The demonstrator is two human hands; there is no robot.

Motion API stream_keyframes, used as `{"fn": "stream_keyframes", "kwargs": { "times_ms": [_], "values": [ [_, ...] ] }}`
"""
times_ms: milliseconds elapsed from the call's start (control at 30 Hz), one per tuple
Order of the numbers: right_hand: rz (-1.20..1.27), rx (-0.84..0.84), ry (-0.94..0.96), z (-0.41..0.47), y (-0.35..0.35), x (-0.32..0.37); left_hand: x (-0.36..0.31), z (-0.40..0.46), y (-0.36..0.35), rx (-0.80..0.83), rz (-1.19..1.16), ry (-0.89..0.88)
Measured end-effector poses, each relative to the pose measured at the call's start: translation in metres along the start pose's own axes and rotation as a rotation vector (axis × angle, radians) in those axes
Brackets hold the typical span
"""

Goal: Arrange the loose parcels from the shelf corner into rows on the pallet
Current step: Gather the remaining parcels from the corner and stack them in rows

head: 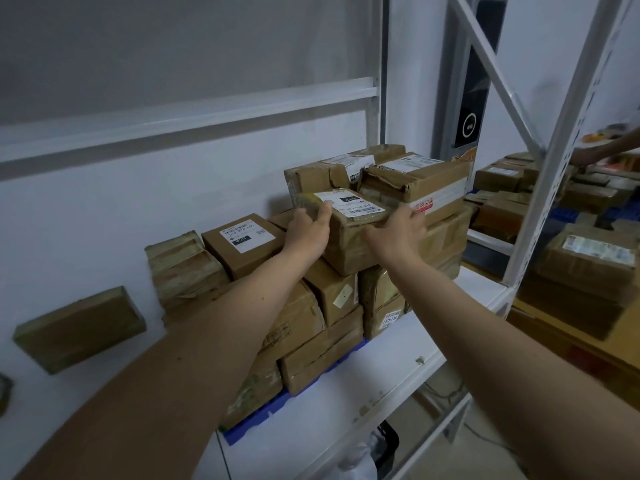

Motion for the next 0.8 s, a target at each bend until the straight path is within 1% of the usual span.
{"fn": "stream_keyframes", "kwargs": {
  "times_ms": [67, 133, 167, 233, 333, 400, 533, 667, 800],
  "values": [
    [-0.160, -0.138, 0.163, -0.013, 0.006, 0.017, -0.005, 0.000, 0.009, -0.021, 0.072, -0.010],
    [-0.282, -0.193, 0.343, -0.028, 0.002, 0.036, -0.011, -0.001, 0.025, -0.019, 0.249, -0.069],
    [-0.339, -0.185, 0.436, -0.035, -0.004, 0.047, -0.014, -0.002, 0.035, -0.018, 0.357, -0.111],
    [-0.443, -0.118, 0.615, -0.052, -0.024, 0.067, -0.019, -0.008, 0.060, -0.030, 0.567, -0.187],
    [-0.539, 0.021, 0.825, -0.079, -0.062, 0.092, -0.017, -0.025, 0.104, -0.073, 0.799, -0.207],
    [-0.582, 0.106, 0.924, -0.101, -0.090, 0.106, -0.010, -0.042, 0.139, -0.094, 0.896, -0.165],
    [-0.672, 0.276, 1.064, -0.158, -0.151, 0.130, 0.016, -0.088, 0.213, -0.160, 1.009, -0.047],
    [-0.708, 0.507, 1.168, -0.225, -0.214, 0.134, 0.054, -0.146, 0.279, -0.173, 1.099, 0.196],
    [-0.764, 0.723, 1.232, -0.293, -0.269, 0.122, 0.093, -0.213, 0.325, -0.189, 1.147, 0.390]
  ]
}}
Point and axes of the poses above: each hand's wrist, its own z-axis towards the middle knuckle, its own y-axis out of the back of the hand, x = y × z, the point moved 7 cm from there along z, towards the middle knuckle, and after that the axes turned 11 degrees about -y, right-handed, at the moved point
